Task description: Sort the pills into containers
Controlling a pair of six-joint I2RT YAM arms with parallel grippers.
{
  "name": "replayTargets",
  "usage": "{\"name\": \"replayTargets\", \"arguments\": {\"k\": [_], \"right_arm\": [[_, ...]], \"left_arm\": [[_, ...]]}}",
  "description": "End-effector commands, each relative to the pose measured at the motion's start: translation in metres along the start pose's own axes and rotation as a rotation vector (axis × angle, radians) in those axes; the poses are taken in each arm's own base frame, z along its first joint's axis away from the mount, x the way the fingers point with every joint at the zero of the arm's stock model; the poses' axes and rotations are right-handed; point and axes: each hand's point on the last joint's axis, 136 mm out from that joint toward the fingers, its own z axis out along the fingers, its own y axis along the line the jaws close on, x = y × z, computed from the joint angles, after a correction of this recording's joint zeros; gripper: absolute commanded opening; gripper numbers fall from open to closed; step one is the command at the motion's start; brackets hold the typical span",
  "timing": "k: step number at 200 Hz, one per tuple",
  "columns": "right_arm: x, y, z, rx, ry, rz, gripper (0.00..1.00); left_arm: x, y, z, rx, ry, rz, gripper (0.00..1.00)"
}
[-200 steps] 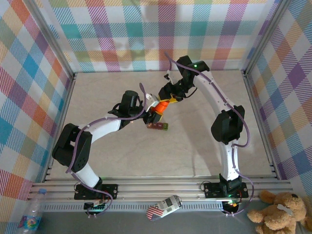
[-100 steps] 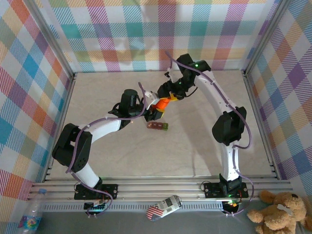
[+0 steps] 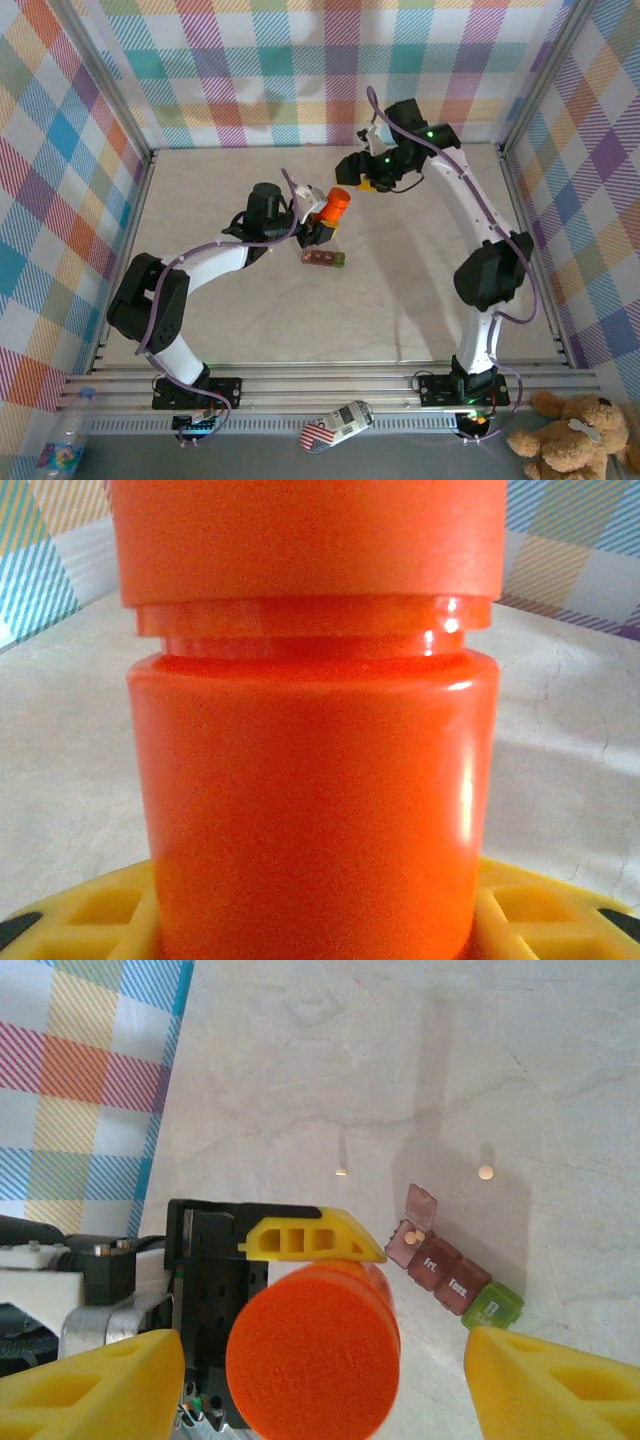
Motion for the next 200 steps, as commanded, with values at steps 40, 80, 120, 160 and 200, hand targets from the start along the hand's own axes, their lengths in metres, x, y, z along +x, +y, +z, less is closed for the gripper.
{"name": "replayTargets", "arguments": {"k": [40, 80, 120, 160, 200], "right_arm": [[-0.014, 0.004, -0.039, -0.137, -0.338, -0.107, 0.78], [-0.007, 0.01, -0.026, -0.226, -0.271, -0.151, 0.78], [-0.004, 0.02, -0.015, -0.274, -0.2, -0.175, 0.77], [0.001, 0.015, 0.001, -0.245, -0.155, -0.177, 0.76], [0.005, 0.014, 0.007, -0.249, -0.136, -0.175, 0.73]], "left_arm": [[-0.035, 0.0, -0.008, 0.041, -0.157, -0.066, 0.0], [-0.037, 0.002, -0.001, 0.062, -0.167, -0.105, 0.0], [-0.037, 0.001, 0.002, 0.081, -0.166, -0.114, 0.0], [-0.039, 0.002, 0.004, 0.093, -0.164, -0.116, 0.0], [-0.042, 0.002, 0.005, 0.097, -0.165, -0.117, 0.0]]}}
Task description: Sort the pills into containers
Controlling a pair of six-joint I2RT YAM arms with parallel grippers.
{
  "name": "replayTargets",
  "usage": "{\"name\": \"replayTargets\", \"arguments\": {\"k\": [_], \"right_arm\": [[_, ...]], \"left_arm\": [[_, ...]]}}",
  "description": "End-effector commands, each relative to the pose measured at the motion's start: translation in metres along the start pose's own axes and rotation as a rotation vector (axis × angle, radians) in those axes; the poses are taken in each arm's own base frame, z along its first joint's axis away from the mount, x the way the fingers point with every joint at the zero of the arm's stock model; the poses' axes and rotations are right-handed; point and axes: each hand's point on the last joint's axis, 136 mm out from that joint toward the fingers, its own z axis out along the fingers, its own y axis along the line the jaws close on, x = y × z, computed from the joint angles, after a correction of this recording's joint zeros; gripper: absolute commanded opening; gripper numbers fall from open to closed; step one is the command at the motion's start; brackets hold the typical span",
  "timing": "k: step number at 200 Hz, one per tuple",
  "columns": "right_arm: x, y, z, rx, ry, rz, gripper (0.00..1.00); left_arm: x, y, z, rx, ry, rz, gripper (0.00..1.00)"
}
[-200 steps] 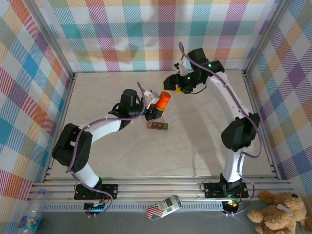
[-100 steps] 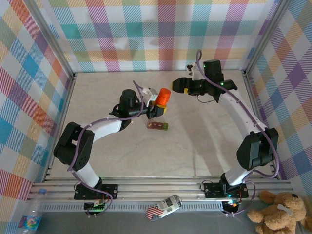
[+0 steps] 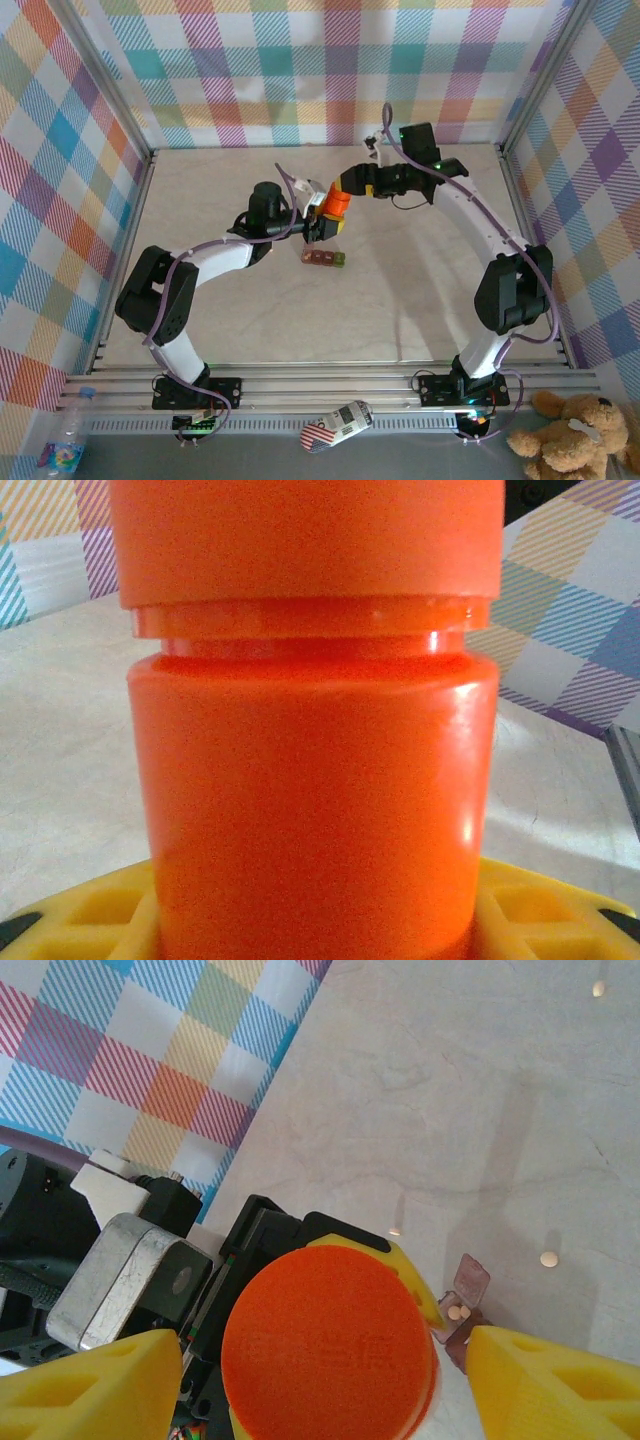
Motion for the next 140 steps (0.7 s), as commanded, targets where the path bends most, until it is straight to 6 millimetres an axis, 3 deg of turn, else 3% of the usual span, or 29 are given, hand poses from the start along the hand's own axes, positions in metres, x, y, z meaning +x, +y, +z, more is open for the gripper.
{"name": "replayTargets", "arguments": {"k": [1, 93, 140], "right_arm": [[0.001, 0.008, 0.001, -0.03, 0.017, -0.031, 0.73], [0.01, 0.013, 0.005, -0.043, 0.033, -0.032, 0.68], [0.012, 0.014, 0.007, -0.035, 0.028, -0.02, 0.54]], "left_arm": [[-0.026, -0.002, -0.001, 0.027, -0.062, 0.045, 0.0], [-0.029, -0.002, -0.002, 0.024, -0.063, 0.039, 0.0], [-0.033, 0.0, -0.003, 0.012, -0.075, 0.022, 0.0]]}}
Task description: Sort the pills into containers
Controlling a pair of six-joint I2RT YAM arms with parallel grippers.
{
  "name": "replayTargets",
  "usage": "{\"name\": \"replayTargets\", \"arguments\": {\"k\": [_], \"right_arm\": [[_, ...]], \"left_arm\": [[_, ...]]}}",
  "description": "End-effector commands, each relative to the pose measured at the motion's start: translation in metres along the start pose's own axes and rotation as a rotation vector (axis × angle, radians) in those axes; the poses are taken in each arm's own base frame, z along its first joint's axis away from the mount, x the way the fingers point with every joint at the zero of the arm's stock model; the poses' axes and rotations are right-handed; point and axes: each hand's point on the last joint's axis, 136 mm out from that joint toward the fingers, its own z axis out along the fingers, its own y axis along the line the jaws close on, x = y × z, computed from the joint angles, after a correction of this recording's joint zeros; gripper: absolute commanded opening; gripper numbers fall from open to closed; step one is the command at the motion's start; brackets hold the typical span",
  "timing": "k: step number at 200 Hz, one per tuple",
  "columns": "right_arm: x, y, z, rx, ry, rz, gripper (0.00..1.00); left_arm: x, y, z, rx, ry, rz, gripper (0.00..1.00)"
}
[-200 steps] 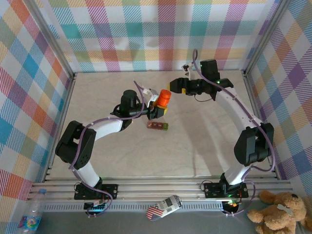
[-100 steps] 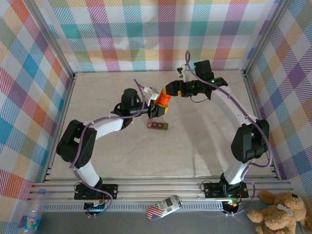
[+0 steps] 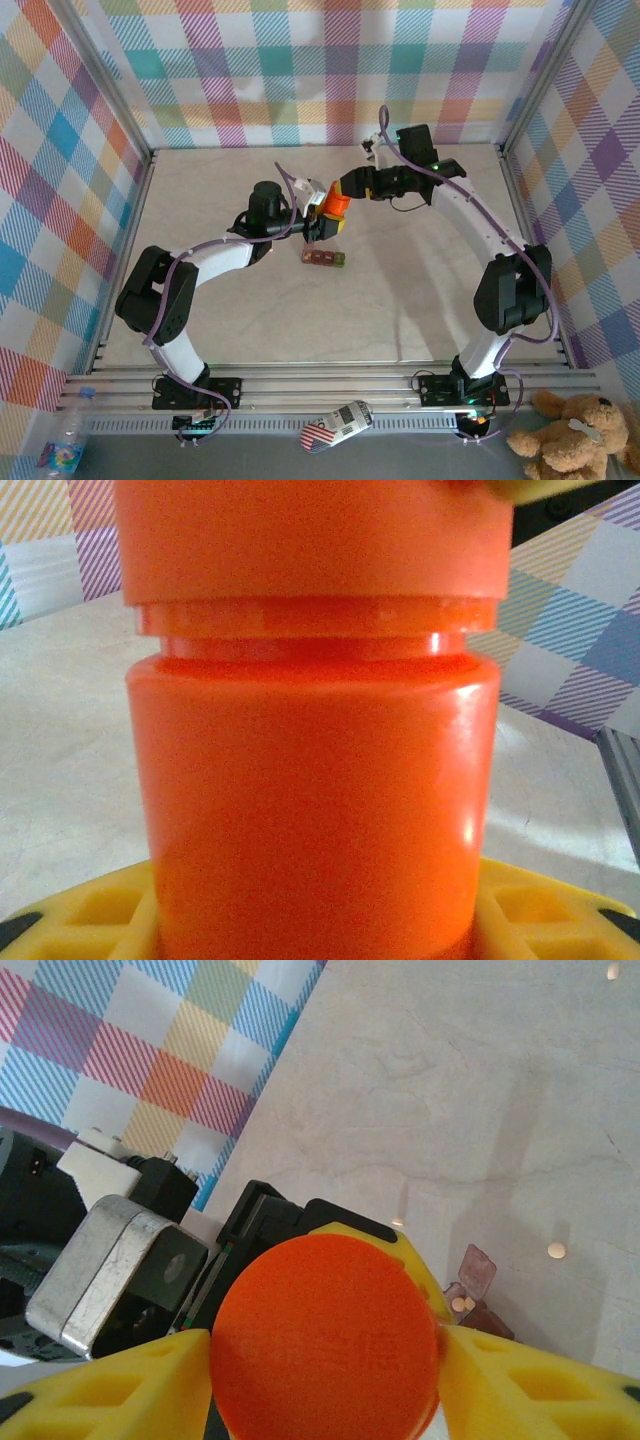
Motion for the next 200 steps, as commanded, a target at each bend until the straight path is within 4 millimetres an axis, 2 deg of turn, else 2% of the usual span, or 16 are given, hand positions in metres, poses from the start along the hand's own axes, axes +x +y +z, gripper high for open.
{"name": "replayTargets", "arguments": {"k": [1, 42, 74, 107, 128, 153, 179, 200], "right_arm": [[0.005, 0.01, 0.002, -0.028, 0.005, -0.016, 0.54], [0.008, -0.003, 0.006, 0.06, -0.044, 0.049, 0.45], [0.016, -0.023, 0.014, 0.253, -0.134, 0.167, 0.43], [0.021, -0.014, 0.029, 0.326, -0.2, 0.193, 0.44], [0.016, -0.01, 0.03, 0.334, -0.224, 0.196, 0.45], [0.005, -0.007, 0.018, 0.327, -0.242, 0.182, 0.51], [-0.008, 0.009, -0.011, 0.237, -0.281, 0.118, 0.7], [-0.005, 0.024, -0.038, 0.167, -0.296, 0.025, 0.77]], "left_arm": [[-0.032, 0.001, -0.003, 0.003, -0.074, 0.034, 0.0], [-0.043, 0.008, -0.007, -0.063, -0.106, 0.009, 0.0], [-0.05, 0.012, -0.008, -0.168, -0.136, 0.037, 0.0], [-0.049, 0.016, -0.003, -0.275, -0.151, 0.074, 0.0], [-0.047, 0.018, -0.001, -0.305, -0.173, 0.059, 0.0], [-0.044, 0.023, -0.001, -0.323, -0.184, 0.044, 0.0], [-0.045, 0.026, -0.004, -0.31, -0.187, 0.037, 0.0], [-0.048, 0.026, -0.01, -0.282, -0.194, 0.031, 0.0]]}}
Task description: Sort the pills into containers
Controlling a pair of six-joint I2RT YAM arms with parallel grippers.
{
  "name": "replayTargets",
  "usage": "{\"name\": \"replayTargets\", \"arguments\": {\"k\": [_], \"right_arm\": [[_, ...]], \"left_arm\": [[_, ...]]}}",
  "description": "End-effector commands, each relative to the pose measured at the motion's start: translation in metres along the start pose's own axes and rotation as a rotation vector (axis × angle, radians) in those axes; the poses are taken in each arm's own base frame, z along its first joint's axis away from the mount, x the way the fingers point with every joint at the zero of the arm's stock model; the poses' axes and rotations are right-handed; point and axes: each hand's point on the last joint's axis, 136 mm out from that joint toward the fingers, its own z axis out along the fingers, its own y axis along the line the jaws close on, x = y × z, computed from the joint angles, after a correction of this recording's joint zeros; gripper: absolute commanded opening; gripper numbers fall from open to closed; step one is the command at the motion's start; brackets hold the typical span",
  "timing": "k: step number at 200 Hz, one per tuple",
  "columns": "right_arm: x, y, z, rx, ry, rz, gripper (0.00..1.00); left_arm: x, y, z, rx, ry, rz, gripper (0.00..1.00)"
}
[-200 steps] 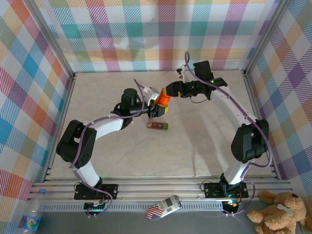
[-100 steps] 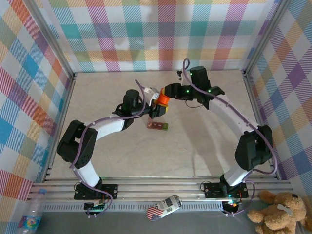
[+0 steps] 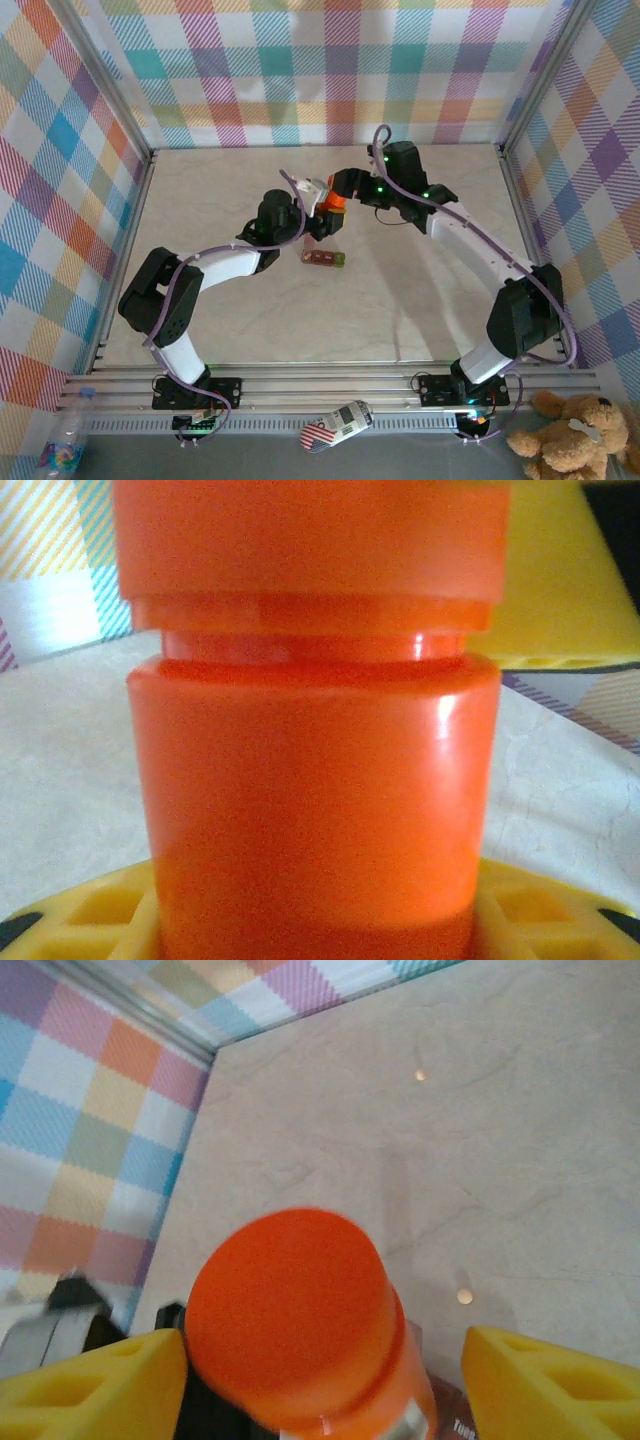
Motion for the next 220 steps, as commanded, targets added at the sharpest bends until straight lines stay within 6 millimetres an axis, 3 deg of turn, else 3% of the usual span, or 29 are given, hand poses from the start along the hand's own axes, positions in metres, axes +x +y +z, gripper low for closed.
{"name": "replayTargets", "arguments": {"k": [1, 24, 46, 108, 146, 220], "right_arm": [[-0.002, 0.027, -0.041, -0.145, 0.0, -0.097, 0.77], [-0.001, 0.027, -0.06, -0.208, -0.004, -0.158, 0.78], [-0.005, 0.027, -0.063, -0.26, 0.005, -0.207, 0.78], [-0.015, 0.055, -0.047, -0.466, 0.087, -0.255, 0.8], [-0.011, 0.067, -0.041, -0.508, 0.117, -0.269, 0.78], [0.001, 0.068, -0.024, -0.508, 0.165, -0.254, 0.72]], "left_arm": [[-0.045, 0.002, -0.014, 0.009, -0.134, 0.027, 0.0], [-0.048, -0.001, -0.022, 0.061, -0.136, 0.021, 0.0], [-0.051, -0.011, -0.029, 0.164, -0.127, 0.003, 0.0], [-0.056, -0.043, -0.039, 0.377, -0.053, -0.05, 0.0], [-0.056, -0.047, -0.039, 0.405, -0.04, -0.062, 0.0], [-0.058, -0.048, -0.038, 0.42, -0.036, -0.064, 0.0]]}}
